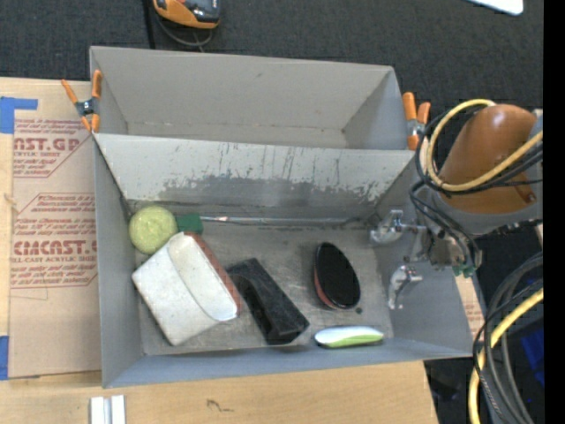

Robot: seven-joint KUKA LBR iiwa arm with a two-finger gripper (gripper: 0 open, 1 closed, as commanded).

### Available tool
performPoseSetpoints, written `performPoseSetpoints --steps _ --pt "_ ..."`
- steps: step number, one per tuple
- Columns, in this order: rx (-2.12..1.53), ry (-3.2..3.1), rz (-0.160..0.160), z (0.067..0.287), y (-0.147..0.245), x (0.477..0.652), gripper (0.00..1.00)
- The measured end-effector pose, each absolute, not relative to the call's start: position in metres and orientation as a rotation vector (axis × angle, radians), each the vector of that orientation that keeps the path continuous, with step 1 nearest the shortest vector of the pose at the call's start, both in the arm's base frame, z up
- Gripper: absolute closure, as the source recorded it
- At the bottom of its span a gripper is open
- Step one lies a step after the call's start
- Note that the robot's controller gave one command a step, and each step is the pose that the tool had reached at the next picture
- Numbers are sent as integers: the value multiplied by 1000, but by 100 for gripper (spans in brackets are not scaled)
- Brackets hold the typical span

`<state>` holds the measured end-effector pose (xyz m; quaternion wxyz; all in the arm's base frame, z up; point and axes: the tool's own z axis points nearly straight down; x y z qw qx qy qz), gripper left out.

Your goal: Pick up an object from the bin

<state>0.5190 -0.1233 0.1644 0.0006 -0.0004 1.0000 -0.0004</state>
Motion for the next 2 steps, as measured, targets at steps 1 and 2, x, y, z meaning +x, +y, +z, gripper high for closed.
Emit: performPoseSetpoints --steps 1,2 --pt "-2 3140 -1 164 -123 519 0" --pt "332 3114 -2 119 -105 523 0"
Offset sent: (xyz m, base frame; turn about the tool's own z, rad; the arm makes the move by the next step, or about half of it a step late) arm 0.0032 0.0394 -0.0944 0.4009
